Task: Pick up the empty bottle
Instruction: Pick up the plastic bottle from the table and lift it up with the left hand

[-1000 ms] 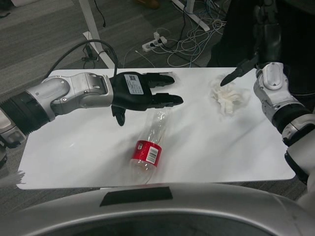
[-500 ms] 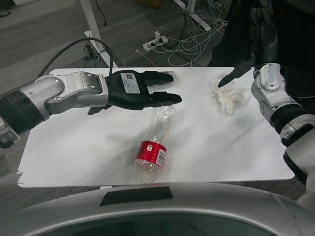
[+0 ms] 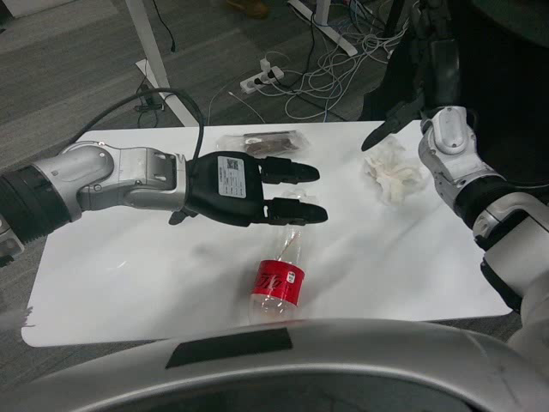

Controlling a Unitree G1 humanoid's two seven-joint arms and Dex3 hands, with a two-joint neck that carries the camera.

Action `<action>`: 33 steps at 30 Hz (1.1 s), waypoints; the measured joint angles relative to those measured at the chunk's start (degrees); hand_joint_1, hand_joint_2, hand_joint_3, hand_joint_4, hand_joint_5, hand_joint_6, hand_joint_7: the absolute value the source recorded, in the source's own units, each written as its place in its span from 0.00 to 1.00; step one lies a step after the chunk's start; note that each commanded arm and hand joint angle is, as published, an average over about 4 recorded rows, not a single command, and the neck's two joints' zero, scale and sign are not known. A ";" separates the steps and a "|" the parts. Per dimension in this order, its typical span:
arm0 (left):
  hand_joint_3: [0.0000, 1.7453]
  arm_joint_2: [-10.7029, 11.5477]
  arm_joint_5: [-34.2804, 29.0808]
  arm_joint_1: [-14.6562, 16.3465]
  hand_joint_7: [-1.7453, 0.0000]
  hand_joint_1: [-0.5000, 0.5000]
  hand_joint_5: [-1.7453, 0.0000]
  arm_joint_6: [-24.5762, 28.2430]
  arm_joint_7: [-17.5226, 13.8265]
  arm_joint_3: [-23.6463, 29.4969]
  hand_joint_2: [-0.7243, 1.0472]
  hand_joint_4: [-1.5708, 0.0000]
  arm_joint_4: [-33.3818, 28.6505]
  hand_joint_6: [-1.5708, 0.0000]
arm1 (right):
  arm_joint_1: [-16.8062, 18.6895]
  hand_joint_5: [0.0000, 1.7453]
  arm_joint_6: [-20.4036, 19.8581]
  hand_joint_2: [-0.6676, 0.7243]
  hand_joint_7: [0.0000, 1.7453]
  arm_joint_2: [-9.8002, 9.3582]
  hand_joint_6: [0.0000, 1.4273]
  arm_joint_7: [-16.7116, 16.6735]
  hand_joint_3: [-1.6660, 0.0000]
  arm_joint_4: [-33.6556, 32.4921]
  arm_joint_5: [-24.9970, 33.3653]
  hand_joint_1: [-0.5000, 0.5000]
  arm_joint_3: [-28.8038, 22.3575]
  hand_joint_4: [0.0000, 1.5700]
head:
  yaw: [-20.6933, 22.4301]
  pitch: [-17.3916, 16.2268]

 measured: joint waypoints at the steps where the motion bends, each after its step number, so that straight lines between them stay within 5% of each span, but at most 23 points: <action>1: 0.00 -0.04 -0.05 -0.50 0.96 0.00 1.00 -0.20 0.37 -0.95 0.30 1.00 0.31 1.00 | 0.17 0.00 -0.16 1.00 0.00 0.00 0.00 0.00 1.00 -0.34 0.00 0.04 -0.24 0.00 | -0.41 -0.07; 8: 0.00 -0.79 -0.13 -3.92 0.96 0.00 1.00 -2.09 4.03 -6.18 0.40 1.00 3.31 0.93 | 1.41 0.00 -0.70 1.00 0.00 -0.01 0.00 -0.01 1.00 -0.82 0.07 0.04 -0.85 0.00 | -2.05 -1.47; 19: 0.00 -3.45 -1.30 -6.54 0.96 0.00 1.00 -4.37 7.87 -11.31 0.41 1.00 6.19 0.76 | 3.45 0.00 -1.58 1.00 0.00 0.08 0.00 -0.02 1.00 -1.60 0.35 0.04 -0.88 0.00 | -1.81 -4.62; 33: 0.00 -7.55 -6.86 -9.15 0.96 0.00 1.00 -5.19 9.31 -17.67 0.41 1.00 12.00 0.68 | 4.86 0.00 -1.90 1.00 0.00 0.52 0.00 -0.02 1.00 -1.64 0.97 0.04 -0.92 0.00 | -0.40 -2.24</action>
